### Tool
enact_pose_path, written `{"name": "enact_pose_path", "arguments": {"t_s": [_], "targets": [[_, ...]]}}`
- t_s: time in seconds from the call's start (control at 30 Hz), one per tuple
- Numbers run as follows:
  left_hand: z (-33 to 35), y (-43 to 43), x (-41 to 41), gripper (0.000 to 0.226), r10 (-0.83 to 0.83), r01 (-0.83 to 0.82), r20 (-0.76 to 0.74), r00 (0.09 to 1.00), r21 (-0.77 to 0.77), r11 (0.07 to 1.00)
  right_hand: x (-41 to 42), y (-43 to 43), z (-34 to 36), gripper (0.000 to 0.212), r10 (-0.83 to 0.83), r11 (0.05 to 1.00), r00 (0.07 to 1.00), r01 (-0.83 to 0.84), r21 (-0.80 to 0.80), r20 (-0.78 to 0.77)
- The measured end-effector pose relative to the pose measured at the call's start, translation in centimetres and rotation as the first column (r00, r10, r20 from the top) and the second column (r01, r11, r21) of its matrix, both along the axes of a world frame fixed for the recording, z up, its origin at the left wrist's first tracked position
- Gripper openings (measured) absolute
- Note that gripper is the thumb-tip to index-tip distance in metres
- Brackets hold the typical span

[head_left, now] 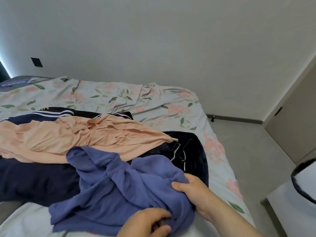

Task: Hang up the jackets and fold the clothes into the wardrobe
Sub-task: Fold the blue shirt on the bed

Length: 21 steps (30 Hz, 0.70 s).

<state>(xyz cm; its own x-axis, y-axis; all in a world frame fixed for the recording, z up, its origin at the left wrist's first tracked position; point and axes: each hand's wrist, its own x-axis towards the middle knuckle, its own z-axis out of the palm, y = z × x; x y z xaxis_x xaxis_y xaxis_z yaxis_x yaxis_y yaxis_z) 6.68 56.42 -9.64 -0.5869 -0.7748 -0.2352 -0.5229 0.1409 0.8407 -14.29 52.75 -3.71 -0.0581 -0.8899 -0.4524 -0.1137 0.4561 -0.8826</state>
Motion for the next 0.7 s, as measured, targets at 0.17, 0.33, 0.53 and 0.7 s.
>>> {"name": "enact_pose_path", "arguments": {"t_s": [0.17,0.33,0.53,0.7], "targets": [[2.4,-2.6,2.0,0.012,0.257,-0.256,-0.079,0.963,-0.562,0.787,-6.5,6.4,-1.0,0.014,0.012,0.998,0.980,0.002,0.068,-0.197],[0.7,-5.9,2.6,0.059,0.286,-0.134,0.239,0.928,-0.501,0.855,-10.1,11.7,-4.4,0.022,-0.183,0.970,0.921,0.225,0.087,-0.343],[-0.7,-4.9,-0.1,0.043,0.120,0.038,0.419,0.900,-0.350,0.936,-10.5,14.0,-7.5,0.070,-0.320,0.912,0.767,0.409,0.039,-0.555],[-1.4,-2.4,-2.1,0.035,0.028,0.350,0.579,0.815,-0.530,0.772,-9.6,13.7,-7.7,0.058,-0.124,0.991,0.649,0.043,-0.127,-0.750]]}}
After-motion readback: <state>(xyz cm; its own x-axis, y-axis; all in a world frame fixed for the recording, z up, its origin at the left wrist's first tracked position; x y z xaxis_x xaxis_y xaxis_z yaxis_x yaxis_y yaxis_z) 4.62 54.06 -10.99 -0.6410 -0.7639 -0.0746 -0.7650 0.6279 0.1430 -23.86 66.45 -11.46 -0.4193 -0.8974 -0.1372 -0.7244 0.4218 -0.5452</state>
